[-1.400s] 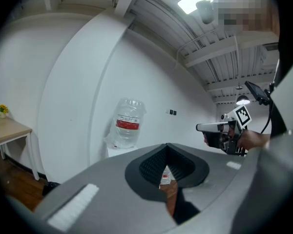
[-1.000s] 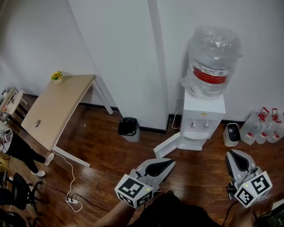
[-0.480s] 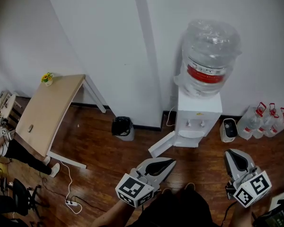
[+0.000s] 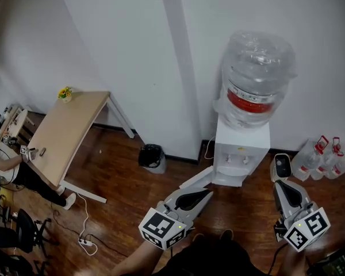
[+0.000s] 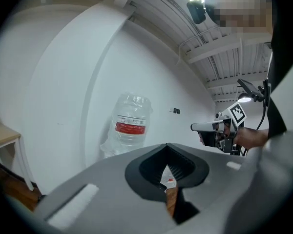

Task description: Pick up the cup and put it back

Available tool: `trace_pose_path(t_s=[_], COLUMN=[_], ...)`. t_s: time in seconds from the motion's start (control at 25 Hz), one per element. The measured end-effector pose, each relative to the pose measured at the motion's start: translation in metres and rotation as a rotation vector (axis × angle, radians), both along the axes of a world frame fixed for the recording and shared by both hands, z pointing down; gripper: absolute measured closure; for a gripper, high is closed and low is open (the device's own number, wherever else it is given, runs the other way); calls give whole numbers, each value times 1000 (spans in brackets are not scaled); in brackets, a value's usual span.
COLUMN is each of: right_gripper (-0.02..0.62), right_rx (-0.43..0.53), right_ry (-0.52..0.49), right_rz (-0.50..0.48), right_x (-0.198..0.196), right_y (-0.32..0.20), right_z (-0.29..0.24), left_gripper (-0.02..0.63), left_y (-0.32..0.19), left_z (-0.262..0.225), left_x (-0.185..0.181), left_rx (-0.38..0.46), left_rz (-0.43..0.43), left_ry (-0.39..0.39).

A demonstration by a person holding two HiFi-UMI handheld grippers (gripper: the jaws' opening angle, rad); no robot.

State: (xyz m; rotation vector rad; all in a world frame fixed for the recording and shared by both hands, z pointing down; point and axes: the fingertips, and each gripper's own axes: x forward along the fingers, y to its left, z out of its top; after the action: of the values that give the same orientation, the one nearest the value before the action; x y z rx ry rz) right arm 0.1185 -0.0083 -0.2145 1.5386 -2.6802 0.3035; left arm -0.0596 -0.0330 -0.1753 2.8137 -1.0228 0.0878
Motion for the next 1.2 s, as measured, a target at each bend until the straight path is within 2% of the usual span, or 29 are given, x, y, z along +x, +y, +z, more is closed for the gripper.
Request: trace_pose_path(t_s=[0.24, 0.48, 0.6, 0.8, 0.96, 1.2], right_gripper=[594, 594, 594, 594, 594, 594], right_rx=[-5, -5, -8, -35, -34, -57], right_ry=[-15, -23, -17, -1, 5, 1], right_rz=[-33, -96, -125, -150, -130, -114], right_x=[19, 25, 30, 20, 11, -8], right_y=[-10, -12, -21, -29, -38, -47], right_z=[4, 11, 24, 41, 44, 80], left_gripper=[604, 604, 604, 604, 604, 604], left_y=[-6, -6, -14, -22, -28, -46], left_z=[1, -3, 6, 14, 17, 56], left_x=[30, 53, 58, 50, 38, 14], left_rx=[21, 31, 45, 37, 34, 20], left_rz=[11, 16, -15, -19, -4, 15], left_ry=[-34, -30, -38, -49, -47, -61])
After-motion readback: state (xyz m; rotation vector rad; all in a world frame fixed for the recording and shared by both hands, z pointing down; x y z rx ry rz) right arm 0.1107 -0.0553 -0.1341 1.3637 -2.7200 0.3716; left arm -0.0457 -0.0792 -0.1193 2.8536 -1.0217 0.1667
